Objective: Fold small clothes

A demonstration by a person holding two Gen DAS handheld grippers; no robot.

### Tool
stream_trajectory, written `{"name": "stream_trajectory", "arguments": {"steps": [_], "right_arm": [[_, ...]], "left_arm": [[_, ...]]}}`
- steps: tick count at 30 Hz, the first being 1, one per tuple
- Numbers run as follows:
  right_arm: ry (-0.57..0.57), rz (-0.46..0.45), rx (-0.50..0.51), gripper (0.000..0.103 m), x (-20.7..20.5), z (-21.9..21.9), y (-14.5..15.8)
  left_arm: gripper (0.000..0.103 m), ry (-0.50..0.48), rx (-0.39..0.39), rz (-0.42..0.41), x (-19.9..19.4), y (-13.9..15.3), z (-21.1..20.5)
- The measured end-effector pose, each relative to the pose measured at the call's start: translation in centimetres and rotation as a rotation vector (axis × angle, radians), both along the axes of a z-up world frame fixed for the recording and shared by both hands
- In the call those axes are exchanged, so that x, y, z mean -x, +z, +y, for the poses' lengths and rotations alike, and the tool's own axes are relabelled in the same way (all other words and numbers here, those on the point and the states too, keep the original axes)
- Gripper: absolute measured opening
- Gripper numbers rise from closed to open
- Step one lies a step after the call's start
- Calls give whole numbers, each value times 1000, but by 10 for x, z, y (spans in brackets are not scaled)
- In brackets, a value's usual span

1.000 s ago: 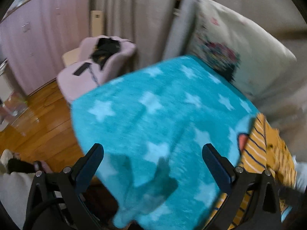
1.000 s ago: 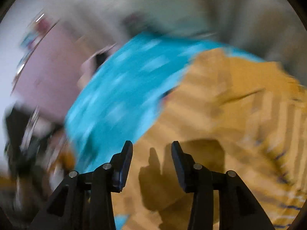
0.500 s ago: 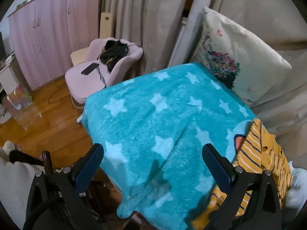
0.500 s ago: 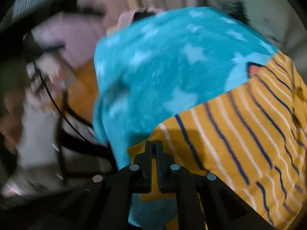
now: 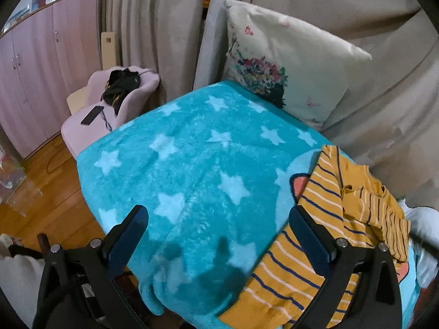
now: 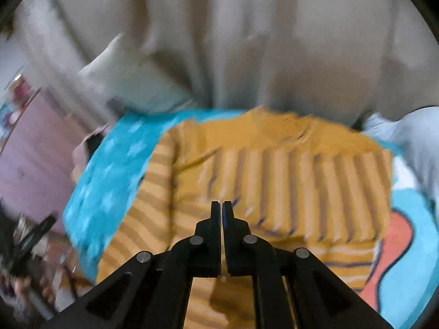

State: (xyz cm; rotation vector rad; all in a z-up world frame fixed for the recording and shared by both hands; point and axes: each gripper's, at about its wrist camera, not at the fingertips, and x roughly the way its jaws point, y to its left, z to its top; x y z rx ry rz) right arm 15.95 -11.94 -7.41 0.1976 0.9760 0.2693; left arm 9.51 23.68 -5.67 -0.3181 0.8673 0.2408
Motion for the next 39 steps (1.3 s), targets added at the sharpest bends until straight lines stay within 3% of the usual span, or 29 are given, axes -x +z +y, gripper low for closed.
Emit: {"name": "stream_trajectory", "arguments": {"steps": [2, 3, 6, 9, 14, 16, 17, 19, 24, 29, 31, 34, 37, 39], "right_arm": [[163, 38, 26, 49, 14, 46, -18], [251, 50, 42, 54, 22, 73, -28], [513, 77, 99, 54, 49, 164, -66], [683, 58, 152, 54, 70, 229, -91], [781, 10, 277, 55, 80, 274, -124], [749, 2, 273, 52, 77, 277, -125], [725, 15, 248, 32, 74, 273, -121], [660, 77, 162, 10, 59, 260, -115], [484, 124, -69, 9, 32, 209, -79], [251, -7, -188, 9, 8, 105, -7], [119, -64, -174, 9, -2, 48, 17], [-95, -93, -129, 9, -14, -36, 26], [-284, -20, -66, 11, -29, -111, -2], [-378, 94, 57, 13, -40, -144, -37]], "left_arm": [[102, 27, 51, 20, -1, -5, 8], [102, 43, 70, 24, 0, -6, 13], [102, 97, 90, 20, 12, -8, 28], [102, 131, 65, 30, 26, -10, 40], [102, 192, 65, 56, 52, -19, 61], [102, 213, 80, 60, 59, -22, 68], [102, 222, 86, 58, 62, -23, 71], [102, 231, 88, 50, 64, -23, 73], [102, 184, 86, 39, 52, -20, 60], [102, 79, 72, 17, 30, -12, 30], [102, 28, 68, 18, 20, -11, 16], [102, -51, 73, 27, 3, -11, -7], [102, -128, 86, 35, -16, -15, -32], [102, -189, 88, 44, -31, -19, -51]]}}
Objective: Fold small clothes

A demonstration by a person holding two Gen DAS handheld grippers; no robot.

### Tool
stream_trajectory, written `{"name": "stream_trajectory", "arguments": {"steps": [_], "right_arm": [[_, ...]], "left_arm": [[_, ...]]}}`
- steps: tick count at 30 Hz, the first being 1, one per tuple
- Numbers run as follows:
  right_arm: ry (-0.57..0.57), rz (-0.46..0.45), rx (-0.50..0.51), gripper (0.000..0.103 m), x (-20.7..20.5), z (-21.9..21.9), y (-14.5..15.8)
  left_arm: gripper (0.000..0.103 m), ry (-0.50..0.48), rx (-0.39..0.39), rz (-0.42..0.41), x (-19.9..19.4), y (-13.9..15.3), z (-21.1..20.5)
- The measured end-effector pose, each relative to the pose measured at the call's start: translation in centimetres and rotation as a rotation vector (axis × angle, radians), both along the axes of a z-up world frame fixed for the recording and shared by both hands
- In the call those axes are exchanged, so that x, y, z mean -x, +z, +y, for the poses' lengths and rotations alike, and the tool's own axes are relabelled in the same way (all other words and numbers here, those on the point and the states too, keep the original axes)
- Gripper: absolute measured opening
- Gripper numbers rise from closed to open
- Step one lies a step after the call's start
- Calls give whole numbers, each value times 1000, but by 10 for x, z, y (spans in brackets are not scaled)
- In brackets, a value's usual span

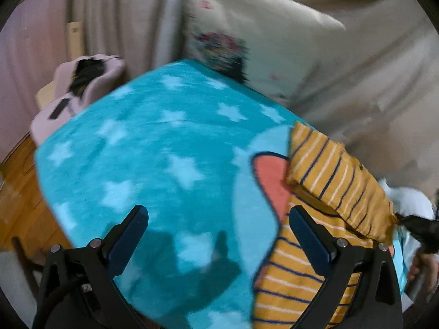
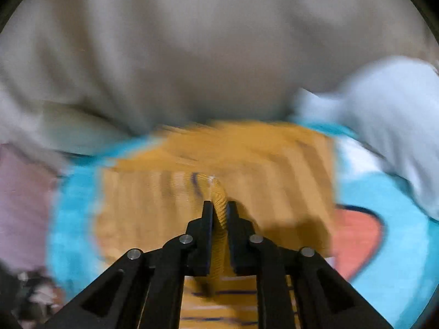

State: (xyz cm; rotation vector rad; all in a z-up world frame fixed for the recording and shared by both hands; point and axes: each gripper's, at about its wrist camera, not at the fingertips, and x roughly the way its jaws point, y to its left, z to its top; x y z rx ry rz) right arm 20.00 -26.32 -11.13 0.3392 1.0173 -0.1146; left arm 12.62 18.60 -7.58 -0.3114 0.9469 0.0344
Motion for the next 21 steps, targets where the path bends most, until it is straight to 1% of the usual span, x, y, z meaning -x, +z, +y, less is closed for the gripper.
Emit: {"name": "stream_trajectory", "arguments": {"steps": [1, 2, 3, 4, 5, 6, 8, 10, 12, 15, 17, 20, 21], "right_arm": [[-51, 71, 74, 13, -1, -10, -15], [-72, 93, 85, 14, 1, -16, -21], [-93, 83, 53, 14, 7, -20, -24], [-109, 60, 16, 25, 14, -22, -23], [-116, 44, -4, 33, 20, -21, -23], [-117, 35, -5, 44, 24, -17, -23], [-108, 16, -6, 45, 28, -9, -19], [-102, 22, -11, 45, 27, -4, -22], [-110, 29, -13, 45, 26, -4, -26], [-104, 19, -26, 45, 27, 2, -28], [-80, 17, -8, 45, 15, 11, -31], [-19, 67, -27, 45, -9, 24, -48], [-1, 84, -17, 45, -15, 25, -53]], "left_arm": [[102, -28, 0, 6, -7, -3, -9], [102, -66, -2, 13, -17, -7, -21], [102, -85, -4, 19, -24, -10, -28], [102, -107, -8, 27, -32, -14, -36], [102, -135, -6, 38, -45, -20, -46], [102, -149, -4, 45, -53, -24, -52], [102, -174, -10, 70, -72, -35, -65], [102, -180, -1, 92, -85, -42, -74], [102, -179, 23, 88, -96, -43, -81], [102, -191, 17, 70, -108, -44, -92], [102, -207, -5, 49, -119, -47, -103], [102, -237, -73, 46, -137, -60, -119], [102, -243, -95, 53, -142, -65, -121]]}}
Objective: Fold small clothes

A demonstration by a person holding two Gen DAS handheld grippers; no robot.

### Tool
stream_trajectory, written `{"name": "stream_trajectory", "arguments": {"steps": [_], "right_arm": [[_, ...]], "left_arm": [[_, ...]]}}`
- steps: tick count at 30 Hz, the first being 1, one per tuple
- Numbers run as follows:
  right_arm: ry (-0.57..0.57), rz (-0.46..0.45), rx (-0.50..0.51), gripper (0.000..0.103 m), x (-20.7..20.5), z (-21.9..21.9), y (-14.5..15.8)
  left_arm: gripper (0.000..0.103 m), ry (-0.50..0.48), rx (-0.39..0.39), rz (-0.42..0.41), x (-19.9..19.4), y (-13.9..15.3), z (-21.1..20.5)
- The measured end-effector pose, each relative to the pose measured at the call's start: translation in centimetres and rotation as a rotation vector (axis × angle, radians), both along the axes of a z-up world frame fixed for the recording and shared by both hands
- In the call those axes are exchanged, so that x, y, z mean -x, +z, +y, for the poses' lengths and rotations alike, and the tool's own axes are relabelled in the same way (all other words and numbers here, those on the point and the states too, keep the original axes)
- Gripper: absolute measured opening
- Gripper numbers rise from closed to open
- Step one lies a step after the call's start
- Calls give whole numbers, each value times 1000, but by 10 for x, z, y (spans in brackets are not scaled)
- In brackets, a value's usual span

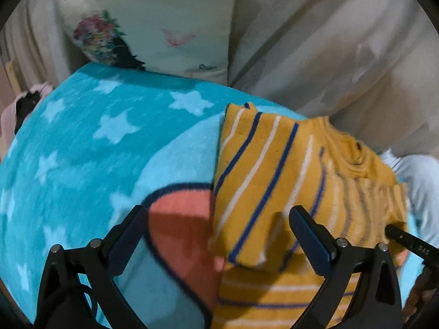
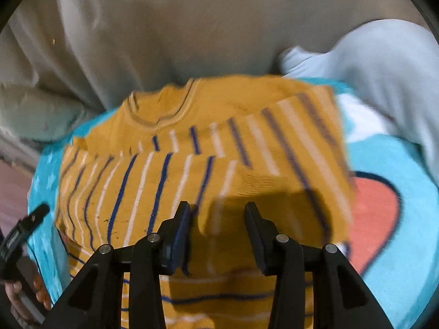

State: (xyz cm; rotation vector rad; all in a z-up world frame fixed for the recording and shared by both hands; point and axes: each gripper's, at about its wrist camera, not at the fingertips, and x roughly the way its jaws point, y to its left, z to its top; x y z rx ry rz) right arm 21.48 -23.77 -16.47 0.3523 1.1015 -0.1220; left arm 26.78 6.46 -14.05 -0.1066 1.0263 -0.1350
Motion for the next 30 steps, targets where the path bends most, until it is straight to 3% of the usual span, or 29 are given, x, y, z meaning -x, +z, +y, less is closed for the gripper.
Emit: {"name": "stream_trajectory", "arguments": {"steps": [3, 5, 8, 12, 16, 21, 23, 24, 27, 30], "right_arm": [[18, 30, 171, 41, -16, 0, -13], [-24, 66, 297, 41, -21, -1, -9], [-71, 77, 367, 41, -17, -3, 3], [-55, 10, 289, 41, -5, 9, 30], [32, -49, 135, 43, 2, 51, 40], [150, -13, -65, 44, -8, 87, 14], [167, 36, -141, 62, -22, 86, -7], [161, 31, -174, 62, -25, 81, -13], [126, 26, -174, 57, -25, 73, -4], [142, -125, -148, 52, -12, 80, 28]], "left_arm": [[102, -22, -66, 62, -12, -23, -7], [102, -37, -69, 102, -14, -34, -3], [102, -57, -81, 67, -7, -26, 4], [102, -8, -42, 12, 7, -3, 25], [102, 39, 27, 11, 30, 6, 43], [102, 55, 43, 5, 59, 7, 42], [102, 67, 24, -8, 68, 11, 41], [102, 72, 20, -10, 73, 11, 40], [102, 101, 2, -7, 92, 17, 44], [102, 152, -11, -25, 115, 26, 52]]}}
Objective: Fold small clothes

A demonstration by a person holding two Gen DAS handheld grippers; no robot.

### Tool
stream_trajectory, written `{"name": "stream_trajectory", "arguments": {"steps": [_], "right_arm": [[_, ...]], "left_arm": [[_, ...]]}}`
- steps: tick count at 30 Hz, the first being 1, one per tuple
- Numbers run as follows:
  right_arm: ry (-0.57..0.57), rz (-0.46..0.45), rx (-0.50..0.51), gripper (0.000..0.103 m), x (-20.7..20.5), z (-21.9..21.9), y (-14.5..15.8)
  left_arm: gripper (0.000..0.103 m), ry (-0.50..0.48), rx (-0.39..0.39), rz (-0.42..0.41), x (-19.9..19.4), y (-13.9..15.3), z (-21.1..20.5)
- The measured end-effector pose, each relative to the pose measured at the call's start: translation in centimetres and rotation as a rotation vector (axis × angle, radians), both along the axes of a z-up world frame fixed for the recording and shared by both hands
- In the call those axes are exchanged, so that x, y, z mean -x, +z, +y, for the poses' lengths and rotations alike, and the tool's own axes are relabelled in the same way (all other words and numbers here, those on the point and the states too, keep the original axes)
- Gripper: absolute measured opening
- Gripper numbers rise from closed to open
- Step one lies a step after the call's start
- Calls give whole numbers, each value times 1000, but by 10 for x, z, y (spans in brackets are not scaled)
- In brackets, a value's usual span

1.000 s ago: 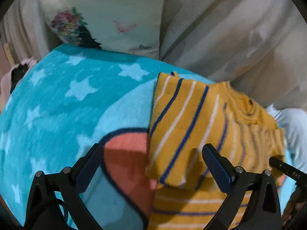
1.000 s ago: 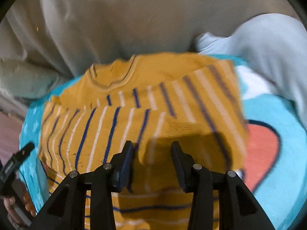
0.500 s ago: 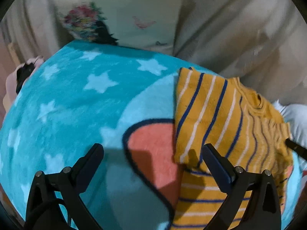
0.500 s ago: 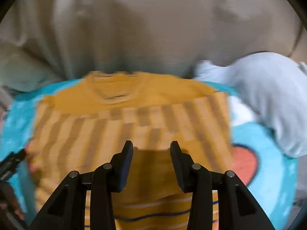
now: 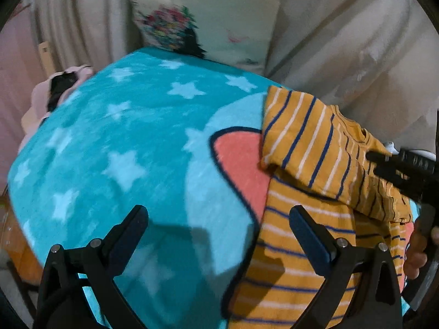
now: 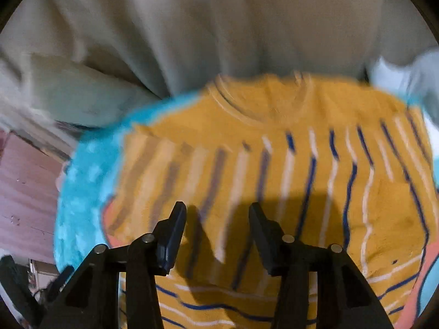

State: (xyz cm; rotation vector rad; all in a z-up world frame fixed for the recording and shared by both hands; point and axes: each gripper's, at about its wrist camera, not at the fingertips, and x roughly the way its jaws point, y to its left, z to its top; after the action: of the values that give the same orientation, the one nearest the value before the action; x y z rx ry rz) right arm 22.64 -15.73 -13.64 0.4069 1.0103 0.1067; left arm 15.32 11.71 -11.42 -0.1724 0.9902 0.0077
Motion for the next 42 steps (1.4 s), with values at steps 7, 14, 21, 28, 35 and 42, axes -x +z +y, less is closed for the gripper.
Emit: {"name": "stream_trajectory", "arguments": {"steps": [7, 14, 21, 28, 35, 42], "right_arm": [[185, 102, -62, 51, -48, 40, -36], [189, 40, -136, 51, 18, 3, 6], [104, 101, -85, 51, 171, -77, -14], [-57, 215, -182, 51, 284, -135, -50], [26, 204, -291, 52, 299, -107, -63], [91, 197, -306, 47, 291, -85, -66]], "left_arm": [[102, 36, -49, 10, 44, 4, 9], [102, 111, 94, 99, 80, -17, 28], [86, 56, 153, 170, 116, -37, 10], [85, 12, 195, 191, 150, -50, -17], [85, -62, 246, 207, 168, -51, -46], [25, -13, 169, 239, 178, -49, -41]]}}
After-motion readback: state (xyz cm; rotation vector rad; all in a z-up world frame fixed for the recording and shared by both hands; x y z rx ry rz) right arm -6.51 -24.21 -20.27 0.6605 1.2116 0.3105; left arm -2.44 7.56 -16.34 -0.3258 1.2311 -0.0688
